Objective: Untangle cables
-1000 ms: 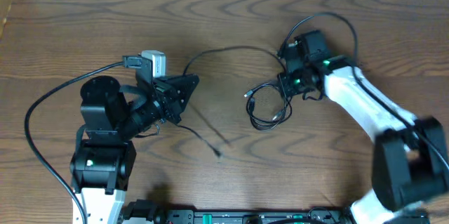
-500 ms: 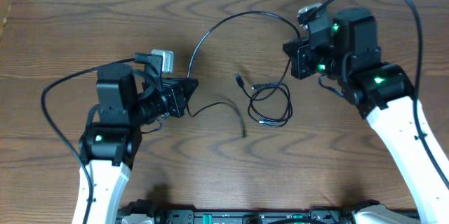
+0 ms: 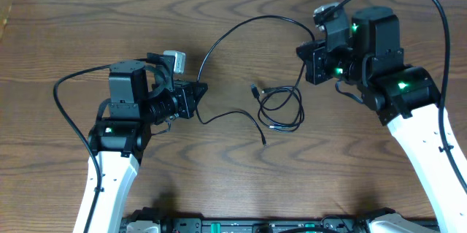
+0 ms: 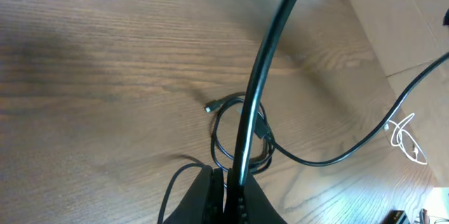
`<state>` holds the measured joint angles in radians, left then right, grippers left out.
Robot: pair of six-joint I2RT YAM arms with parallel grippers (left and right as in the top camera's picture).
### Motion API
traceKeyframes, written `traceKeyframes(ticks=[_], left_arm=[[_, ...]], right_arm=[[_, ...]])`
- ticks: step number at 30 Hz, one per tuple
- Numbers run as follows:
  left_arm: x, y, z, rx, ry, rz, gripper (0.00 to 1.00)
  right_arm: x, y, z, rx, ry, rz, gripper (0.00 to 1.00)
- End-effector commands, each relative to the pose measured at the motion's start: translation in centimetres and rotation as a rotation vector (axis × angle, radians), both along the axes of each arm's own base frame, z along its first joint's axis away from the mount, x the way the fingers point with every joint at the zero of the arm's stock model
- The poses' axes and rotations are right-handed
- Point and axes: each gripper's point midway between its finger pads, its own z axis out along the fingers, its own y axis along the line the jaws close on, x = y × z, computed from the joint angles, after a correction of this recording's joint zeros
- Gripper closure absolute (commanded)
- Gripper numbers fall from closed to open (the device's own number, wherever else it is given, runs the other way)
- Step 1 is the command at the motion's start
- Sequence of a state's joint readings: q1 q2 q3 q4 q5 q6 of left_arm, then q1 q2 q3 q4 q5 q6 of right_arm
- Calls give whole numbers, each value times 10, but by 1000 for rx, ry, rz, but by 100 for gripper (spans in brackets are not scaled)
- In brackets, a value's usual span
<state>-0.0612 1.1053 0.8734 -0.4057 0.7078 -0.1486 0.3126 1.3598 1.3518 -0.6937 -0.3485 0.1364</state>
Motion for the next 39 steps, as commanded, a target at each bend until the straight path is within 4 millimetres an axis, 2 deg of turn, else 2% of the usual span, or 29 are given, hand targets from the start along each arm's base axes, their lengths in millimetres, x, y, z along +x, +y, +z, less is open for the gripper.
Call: traceKeyframes(ticks=[1, 2, 3, 4, 5, 6, 8, 10, 11, 13, 16, 22, 28, 33, 37, 39], left_arm=[[0, 1, -1, 13, -14, -6, 92], [0, 1, -1, 13, -14, -6, 92], [1, 1, -1, 13, -14, -6, 92], [1, 1, -1, 13, -14, -6, 91], [0, 1, -1, 13, -14, -6, 92], [0, 1, -1, 13, -14, -7, 92], [-1, -1, 0, 3, -15, -19, 92], [-2, -4, 3, -11, -20, -35, 92], [-2, -6, 5, -22, -28, -47, 91], [-3, -11, 11, -48, -47, -76, 91], [-5, -18, 21, -85, -81, -120, 91], [-13, -37, 36, -140, -128, -219, 92], [-28, -63, 37, -146, -129, -311, 92], [-40, -82, 39, -149, -144, -378, 92], [-38, -83, 41, -146, -161, -378, 92], [-34, -81, 39, -126, -164, -352, 92]], right_arm=[[-3, -2, 0, -46, -14, 30, 97], [-4, -4, -4, -67, -4, 31, 84], [-3, -7, -10, -88, 10, 18, 62], [-3, -11, -14, -108, 22, 3, 70], [-2, -14, -18, -126, 31, -11, 74], [-2, -15, -20, -135, 37, -17, 71], [-2, -16, -23, -147, 38, -6, 44], [-2, -14, -24, -157, 32, 15, 50], [-4, -11, -24, -161, 21, 49, 50], [-10, 0, -24, -160, 3, 139, 37], [-15, 13, -31, -166, 6, 213, 31], [-22, 43, -61, -194, 27, 410, 28], [-7, 69, -94, -205, 40, 462, 27], [8, 79, -115, -205, 39, 467, 27], [9, 78, -125, -216, 64, 466, 28], [6, 77, -126, -217, 77, 468, 33]])
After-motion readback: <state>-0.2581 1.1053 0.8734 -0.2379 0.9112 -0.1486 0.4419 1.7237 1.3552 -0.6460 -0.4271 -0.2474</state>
